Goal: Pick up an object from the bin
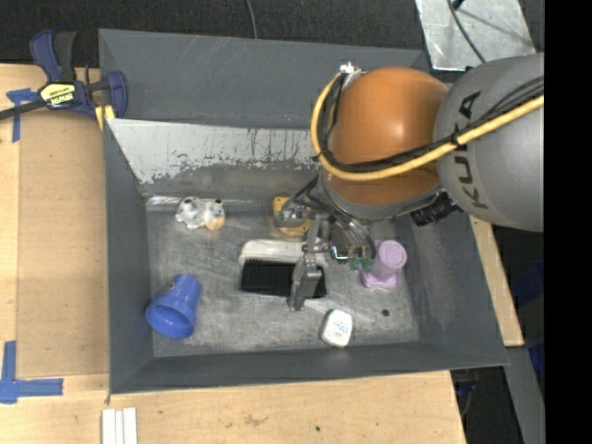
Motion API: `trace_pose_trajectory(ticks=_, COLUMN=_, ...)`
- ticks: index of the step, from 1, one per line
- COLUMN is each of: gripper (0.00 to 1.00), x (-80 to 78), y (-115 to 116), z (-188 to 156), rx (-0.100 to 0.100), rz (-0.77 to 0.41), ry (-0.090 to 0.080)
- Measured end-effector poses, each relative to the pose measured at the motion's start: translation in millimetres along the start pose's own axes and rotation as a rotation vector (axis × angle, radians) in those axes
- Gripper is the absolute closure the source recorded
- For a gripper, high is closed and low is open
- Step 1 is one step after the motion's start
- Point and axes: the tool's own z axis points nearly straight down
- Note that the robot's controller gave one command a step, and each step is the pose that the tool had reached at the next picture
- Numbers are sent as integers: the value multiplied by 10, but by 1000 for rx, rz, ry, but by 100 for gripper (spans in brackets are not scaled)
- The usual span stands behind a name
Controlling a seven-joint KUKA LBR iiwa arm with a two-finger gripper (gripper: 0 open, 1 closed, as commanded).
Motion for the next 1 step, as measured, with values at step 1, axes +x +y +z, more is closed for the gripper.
trace_pose_trajectory(ticks=1, gripper=0, x=-15, y=-1, z=-45, rx=-2, rz=2, ry=-8)
